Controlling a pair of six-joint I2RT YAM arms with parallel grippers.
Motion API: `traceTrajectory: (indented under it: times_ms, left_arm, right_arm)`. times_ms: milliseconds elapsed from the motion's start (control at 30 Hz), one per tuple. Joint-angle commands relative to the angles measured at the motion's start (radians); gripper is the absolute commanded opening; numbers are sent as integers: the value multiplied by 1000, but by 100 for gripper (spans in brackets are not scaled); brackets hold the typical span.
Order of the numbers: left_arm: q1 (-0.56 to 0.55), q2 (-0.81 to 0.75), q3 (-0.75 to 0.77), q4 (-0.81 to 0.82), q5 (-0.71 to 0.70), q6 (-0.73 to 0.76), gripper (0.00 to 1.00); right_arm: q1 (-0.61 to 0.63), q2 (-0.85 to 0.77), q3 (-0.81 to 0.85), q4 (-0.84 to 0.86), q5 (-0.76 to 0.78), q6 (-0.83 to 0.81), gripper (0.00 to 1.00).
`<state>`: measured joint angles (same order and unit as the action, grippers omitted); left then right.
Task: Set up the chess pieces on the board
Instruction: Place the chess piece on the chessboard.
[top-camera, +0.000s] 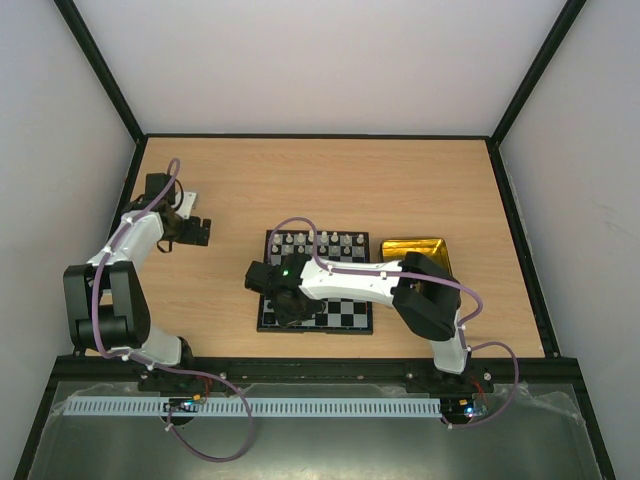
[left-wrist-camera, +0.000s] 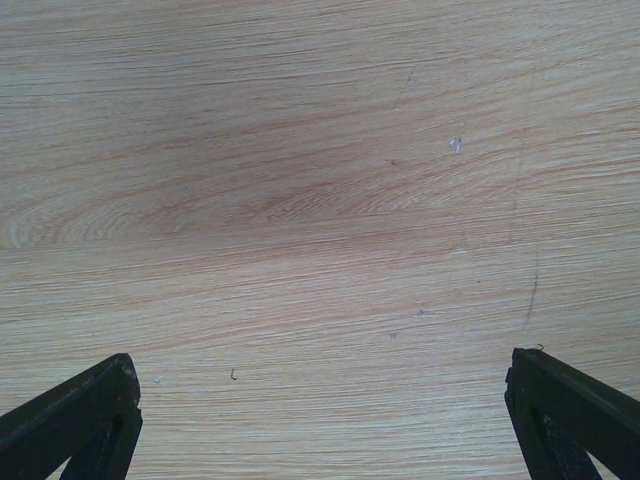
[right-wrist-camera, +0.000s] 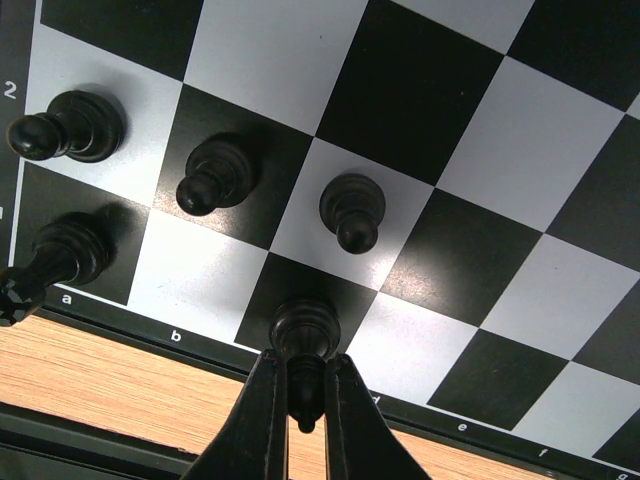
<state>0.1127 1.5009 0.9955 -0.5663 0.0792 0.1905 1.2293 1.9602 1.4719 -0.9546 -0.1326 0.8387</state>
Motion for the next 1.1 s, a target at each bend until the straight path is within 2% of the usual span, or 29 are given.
traceTrajectory:
  times_ms: [0, 167, 1067]
  left_arm:
    - [7, -18, -6, -7, 13, 4, 99]
    - [7, -26, -9, -10, 13, 5, 99]
    - [14, -39, -15, -15, 33, 11, 99]
  right_arm:
    - [7, 7, -13, 1, 7, 5, 4]
    - [7, 6, -12, 2, 3, 4, 10]
    - [7, 4, -9, 13, -12, -6, 19]
